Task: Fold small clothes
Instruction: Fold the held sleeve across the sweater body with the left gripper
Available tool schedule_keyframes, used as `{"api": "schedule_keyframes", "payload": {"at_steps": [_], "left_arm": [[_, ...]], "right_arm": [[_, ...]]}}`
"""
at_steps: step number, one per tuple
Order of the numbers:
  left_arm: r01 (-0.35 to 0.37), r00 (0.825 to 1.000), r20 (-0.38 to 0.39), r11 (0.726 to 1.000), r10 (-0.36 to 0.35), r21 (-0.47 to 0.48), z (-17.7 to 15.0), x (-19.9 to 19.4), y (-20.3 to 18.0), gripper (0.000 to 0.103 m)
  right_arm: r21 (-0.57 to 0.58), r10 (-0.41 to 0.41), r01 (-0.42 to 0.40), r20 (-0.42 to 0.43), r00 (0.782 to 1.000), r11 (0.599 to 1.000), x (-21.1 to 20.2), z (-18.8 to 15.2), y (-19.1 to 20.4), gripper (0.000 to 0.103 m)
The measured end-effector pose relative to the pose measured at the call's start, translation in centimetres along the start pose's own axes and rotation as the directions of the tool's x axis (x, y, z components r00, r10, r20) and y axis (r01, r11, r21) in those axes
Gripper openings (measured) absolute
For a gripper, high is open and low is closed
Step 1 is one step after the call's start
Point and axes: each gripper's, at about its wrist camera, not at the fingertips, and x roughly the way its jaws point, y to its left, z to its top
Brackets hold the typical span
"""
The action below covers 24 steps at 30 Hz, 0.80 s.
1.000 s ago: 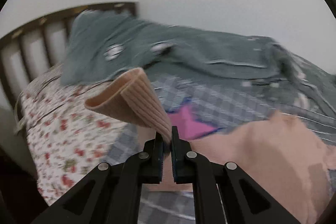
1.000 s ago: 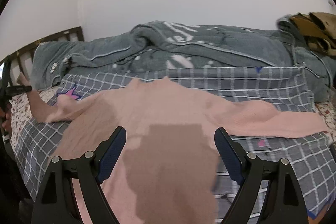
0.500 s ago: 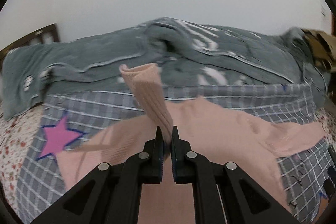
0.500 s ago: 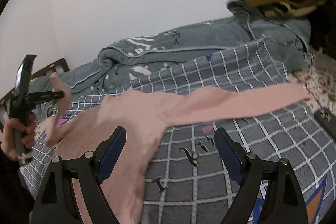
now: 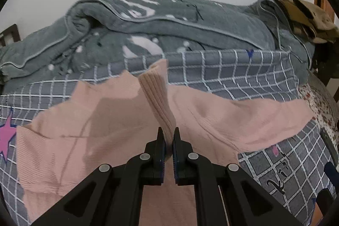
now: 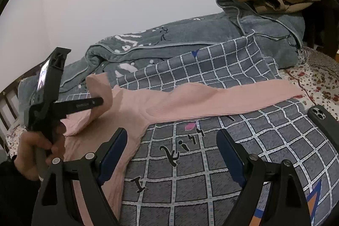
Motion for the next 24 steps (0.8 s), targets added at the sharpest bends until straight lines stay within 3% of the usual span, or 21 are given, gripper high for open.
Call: {"api": "schedule_keyframes", "payload": {"at_steps": [5, 11, 17, 24], "left_arm": [[-0.034, 0.999, -0.002, 0.999, 0.034, 0.013, -0.4, 0.3, -0.3, 0.016], [-0.077, 0.997, 0.031, 0.997, 0.077, -0.003, -0.7, -1.4, 1.9, 0.061], [-0.114, 0.992, 0.048, 0.993, 0.116, -0.039, -1.9, -4.1, 6.7, 0.064], [-0.178, 0.983, 0.007, 0.969, 0.182, -0.173, -5.5, -6.5, 16.6, 0.066]], "right_arm": [[0.0, 0.008, -0.008, -0.018, 1.0, 1.0, 0.5, 0.0, 0.3, 0.085], [0.004, 0.032, -0.031, -0.017, 0.999, 0.999, 0.8, 0.4, 1.7, 0.085], [-0.031, 0.042, -0.043, -0.03, 0.999, 0.999, 1.6, 0.2, 4.0, 0.085], [-0.075, 0.04, -0.044, -0.058, 0.998, 0.996, 3.0, -0.3, 6.8, 0.085]]}}
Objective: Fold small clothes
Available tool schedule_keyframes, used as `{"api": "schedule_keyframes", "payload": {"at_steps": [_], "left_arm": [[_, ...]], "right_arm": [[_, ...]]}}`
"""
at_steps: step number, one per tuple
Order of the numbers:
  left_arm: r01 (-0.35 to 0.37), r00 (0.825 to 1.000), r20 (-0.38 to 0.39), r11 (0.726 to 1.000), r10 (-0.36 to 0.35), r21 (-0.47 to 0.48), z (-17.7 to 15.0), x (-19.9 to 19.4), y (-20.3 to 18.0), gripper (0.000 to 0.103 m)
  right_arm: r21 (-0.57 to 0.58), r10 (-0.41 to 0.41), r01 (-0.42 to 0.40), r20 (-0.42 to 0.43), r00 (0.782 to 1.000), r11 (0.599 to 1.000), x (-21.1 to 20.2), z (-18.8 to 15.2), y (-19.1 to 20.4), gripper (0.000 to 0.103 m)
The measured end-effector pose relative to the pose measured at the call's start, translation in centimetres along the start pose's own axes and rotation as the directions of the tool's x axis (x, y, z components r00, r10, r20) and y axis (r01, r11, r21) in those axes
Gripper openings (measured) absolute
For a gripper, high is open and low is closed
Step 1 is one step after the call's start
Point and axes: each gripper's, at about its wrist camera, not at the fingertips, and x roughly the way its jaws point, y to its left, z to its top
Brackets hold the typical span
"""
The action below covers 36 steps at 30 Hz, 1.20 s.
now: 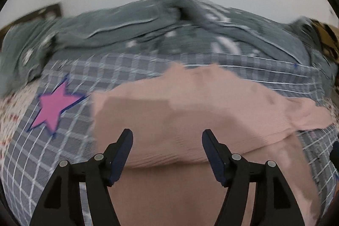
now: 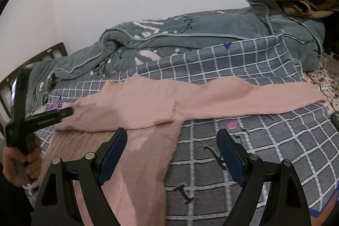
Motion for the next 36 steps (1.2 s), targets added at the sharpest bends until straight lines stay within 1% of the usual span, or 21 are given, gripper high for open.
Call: {"api": "schedule_keyframes", "payload": {"at_steps": [2, 3, 6, 8, 10, 11, 15, 18, 20, 22, 23, 24, 26, 27, 29, 30, 31, 33, 35, 36], "left_arm": [[-0.002, 1.0, -0.014, 0.999, 0.002, -0.054, -0.9, 0.1, 3.1, 0.066], [-0.001, 1.0, -0.017, 0.996, -0.001, -0.084, -1.4, 0.2, 4.8, 0.066], [-0.001, 0.999, -0.036, 0.991, -0.004, -0.135, -2.2, 1.1, 7.6, 0.066], [0.013, 0.999, -0.046, 0.984, -0.022, -0.177, -2.3, 2.1, 9.1, 0.066], [0.036, 0.998, -0.052, 0.98, -0.047, -0.194, -1.9, 3.1, 9.6, 0.066], [0.046, 0.997, -0.056, 0.98, -0.058, -0.192, -1.7, 3.5, 9.6, 0.066], [0.079, 0.995, -0.048, 0.982, -0.089, -0.173, -0.4, 5.0, 9.7, 0.066], [0.098, 0.992, -0.064, 0.979, -0.111, -0.179, -0.2, 6.2, 9.5, 0.066], [0.11, 0.991, -0.062, 0.979, -0.122, -0.174, -0.4, 6.6, 9.4, 0.066], [0.117, 0.991, -0.049, 0.979, -0.127, -0.169, -0.5, 6.6, 9.4, 0.066], [0.125, 0.99, -0.046, 0.978, -0.134, -0.167, -0.5, 6.5, 9.3, 0.066], [0.13, 0.989, -0.043, 0.977, -0.139, -0.166, -0.5, 6.4, 9.3, 0.066], [0.131, 0.99, -0.035, 0.978, -0.138, -0.162, -0.7, 6.4, 9.1, 0.066], [0.131, 0.99, -0.032, 0.978, -0.138, -0.16, -0.7, 6.4, 9.1, 0.066], [0.136, 0.989, -0.029, 0.978, -0.143, -0.157, -0.8, 6.3, 9.1, 0.067], [0.14, 0.989, -0.026, 0.977, -0.146, -0.159, -0.8, 6.3, 9.1, 0.067], [0.145, 0.988, -0.022, 0.976, -0.151, -0.163, -0.7, 6.2, 9.2, 0.067], [0.161, 0.986, -0.011, 0.971, -0.165, -0.176, -0.8, 6.0, 9.5, 0.067], [0.186, 0.982, 0.012, 0.963, -0.187, -0.194, -0.8, 5.5, 9.9, 0.067], [0.199, 0.98, 0.022, 0.959, -0.198, -0.2, -0.8, 5.4, 10.1, 0.067]], "right_arm": [[-0.021, -0.018, 0.017, -0.015, 1.0, 1.0, 0.6, -0.3, 0.8, 0.084], [-0.037, -0.029, 0.028, -0.028, 0.999, 0.999, 0.9, -0.5, 1.2, 0.08], [-0.083, -0.043, 0.039, -0.039, 0.998, 0.996, 1.6, -0.6, 2.3, 0.071], [-0.103, -0.055, 0.049, -0.056, 0.997, 0.994, 2.5, -0.2, 3.1, 0.057], [-0.114, -0.062, 0.052, -0.082, 0.995, 0.992, 3.6, 0.5, 3.6, 0.043], [-0.123, -0.065, 0.053, -0.101, 0.993, 0.991, 4.4, 1.0, 3.9, 0.041], [-0.186, -0.083, 0.057, -0.132, 0.988, 0.981, 6.7, 3.0, 4.9, 0.04], [-0.191, -0.088, 0.06, -0.142, 0.986, 0.98, 8.3, 4.0, 5.0, 0.04], [-0.193, -0.109, 0.076, -0.166, 0.98, 0.978, 9.6, 4.1, 4.7, 0.04], [-0.181, -0.122, 0.084, -0.209, 0.97, 0.98, 11.1, 3.8, 4.2, 0.04], [-0.166, -0.115, 0.077, -0.235, 0.965, 0.983, 11.8, 3.7, 3.8, 0.04], [-0.141, -0.107, 0.07, -0.276, 0.955, 0.988, 12.8, 3.3, 3.3, 0.04], [-0.112, -0.105, 0.073, -0.317, 0.943, 0.991, 13.8, 2.8, 2.8, 0.04], [-0.108, -0.106, 0.076, -0.314, 0.943, 0.991, 13.9, 2.7, 2.9, 0.039], [-0.148, -0.117, 0.075, -0.298, 0.947, 0.986, 13.8, 2.6, 3.7, 0.029], [-0.167, -0.102, 0.054, -0.295, 0.95, 0.985, 13.8, 2.4, 4.1, 0.011], [-0.183, -0.083, 0.03, -0.29, 0.953, 0.983, 13.7, 2.2, 4.5, 0.008], [-0.198, -0.097, 0.046, -0.252, 0.963, 0.979, 13.0, 2.1, 4.7, 0.006], [-0.146, -0.081, 0.052, -0.197, 0.977, 0.988, 11.6, 2.8, 3.8, 0.006], [-0.129, -0.097, 0.075, -0.178, 0.979, 0.989, 11.0, 3.1, 3.1, 0.006]]}}
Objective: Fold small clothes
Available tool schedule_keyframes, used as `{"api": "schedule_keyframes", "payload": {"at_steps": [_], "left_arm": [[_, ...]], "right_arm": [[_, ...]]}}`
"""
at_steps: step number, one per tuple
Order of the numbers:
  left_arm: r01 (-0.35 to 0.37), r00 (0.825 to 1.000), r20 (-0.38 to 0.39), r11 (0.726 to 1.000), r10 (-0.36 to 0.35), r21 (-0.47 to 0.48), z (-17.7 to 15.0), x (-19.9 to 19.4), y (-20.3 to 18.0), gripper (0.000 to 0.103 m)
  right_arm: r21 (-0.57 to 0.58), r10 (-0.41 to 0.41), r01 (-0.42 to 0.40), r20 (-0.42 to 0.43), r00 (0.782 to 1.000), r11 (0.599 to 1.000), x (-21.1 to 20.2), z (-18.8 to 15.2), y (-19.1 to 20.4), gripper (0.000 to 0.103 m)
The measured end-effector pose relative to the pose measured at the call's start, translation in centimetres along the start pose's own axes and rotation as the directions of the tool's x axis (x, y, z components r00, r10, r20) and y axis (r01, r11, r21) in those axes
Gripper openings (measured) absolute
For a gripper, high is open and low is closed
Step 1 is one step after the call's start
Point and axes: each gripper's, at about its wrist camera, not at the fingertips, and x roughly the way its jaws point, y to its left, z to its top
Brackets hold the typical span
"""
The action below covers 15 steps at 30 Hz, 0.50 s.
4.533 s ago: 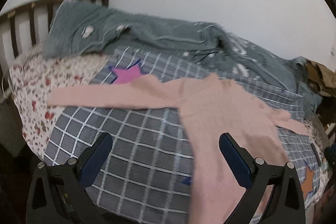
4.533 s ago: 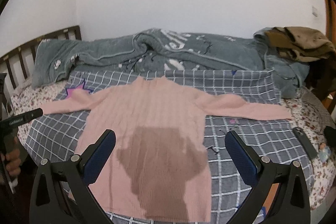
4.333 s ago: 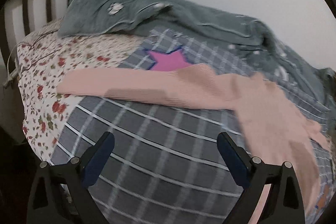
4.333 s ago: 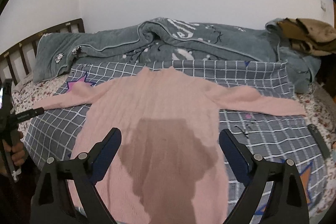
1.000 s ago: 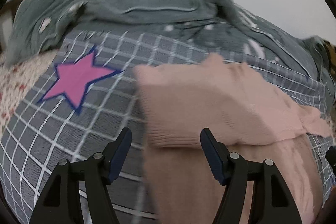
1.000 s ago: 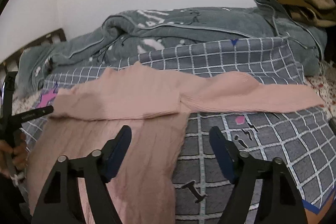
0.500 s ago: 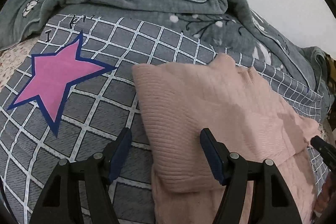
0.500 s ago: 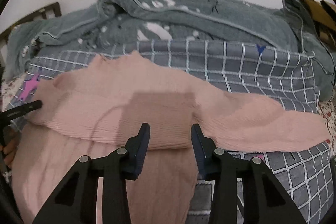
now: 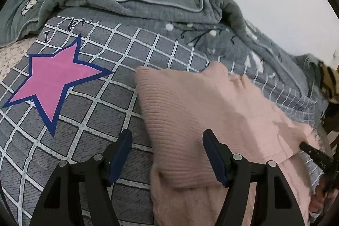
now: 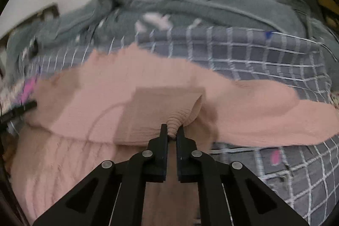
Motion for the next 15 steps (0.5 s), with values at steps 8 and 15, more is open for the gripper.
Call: {"api": "schedule_keyframes", "payload": {"at_steps": [8, 15], "left_arm": [[-0.011, 1.0, -0.025, 1.0, 0.011, 0.011, -0.3, 0.7, -0.2, 0.069], [-0.046, 0.998, -0.042, 0.998, 0.048, 0.043, -0.5, 1.2, -0.7, 0.071]], "right_arm": [[0.003, -0.029, 0.029, -0.057, 0.998, 1.0, 0.7, -0.6, -0.9, 0.012], [0.02, -0.081, 0.081, 0.012, 0.997, 0.997, -2.0, -0.7, -4.3, 0.036]]}}
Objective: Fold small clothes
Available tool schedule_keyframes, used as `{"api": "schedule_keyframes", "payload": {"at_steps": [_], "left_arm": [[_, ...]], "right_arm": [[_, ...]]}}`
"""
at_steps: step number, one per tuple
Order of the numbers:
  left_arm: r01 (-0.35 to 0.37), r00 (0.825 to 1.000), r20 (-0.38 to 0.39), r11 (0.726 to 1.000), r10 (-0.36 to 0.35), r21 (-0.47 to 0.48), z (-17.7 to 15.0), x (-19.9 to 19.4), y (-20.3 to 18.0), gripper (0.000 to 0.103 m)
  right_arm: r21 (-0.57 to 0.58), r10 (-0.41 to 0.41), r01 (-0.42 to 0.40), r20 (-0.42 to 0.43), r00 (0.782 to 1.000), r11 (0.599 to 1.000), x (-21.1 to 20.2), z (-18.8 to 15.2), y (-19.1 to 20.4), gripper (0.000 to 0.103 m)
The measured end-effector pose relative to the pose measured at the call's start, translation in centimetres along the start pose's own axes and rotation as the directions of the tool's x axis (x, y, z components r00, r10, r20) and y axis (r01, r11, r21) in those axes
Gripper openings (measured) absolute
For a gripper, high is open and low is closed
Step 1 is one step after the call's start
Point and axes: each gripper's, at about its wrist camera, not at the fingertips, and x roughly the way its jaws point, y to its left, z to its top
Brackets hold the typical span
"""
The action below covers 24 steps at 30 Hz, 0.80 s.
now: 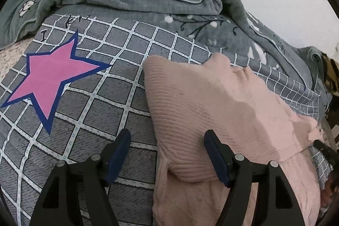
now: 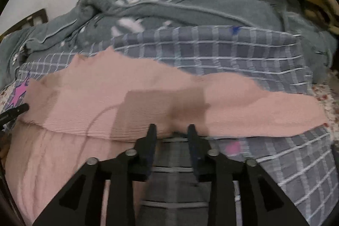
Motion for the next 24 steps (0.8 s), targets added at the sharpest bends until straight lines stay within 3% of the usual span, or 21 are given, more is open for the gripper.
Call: {"api": "schedule_keyframes", "payload": {"at_steps": [7, 15, 20, 24], "left_arm": [[-0.045, 0.999, -0.01, 0.997, 0.046, 0.056, -0.2, 0.1, -1.0, 0.083], [-0.082, 0.996, -0.021, 0.992, 0.085, 0.091, -0.2, 0.3, -1.6, 0.085], [-0.11, 0.993, -0.025, 0.987, 0.114, 0.113, -0.1, 0.3, -1.9, 0.086], [-0.112, 0.993, -0.033, 0.987, 0.116, 0.116, -0.1, 0.4, -1.8, 0.087]], "right_arm": [[0.056, -0.095, 0.093, 0.047, 0.994, 0.994, -2.2, -0.8, -7.0, 0.055], [0.138, -0.126, 0.123, 0.014, 0.992, 0.983, -1.9, -1.6, -14.3, 0.059], [0.19, -0.109, 0.116, -0.046, 0.993, 0.975, -0.3, -1.0, -18.6, 0.06], [0.295, -0.1, 0.126, -0.104, 0.99, 0.947, 1.0, -1.0, -22.4, 0.06]]}}
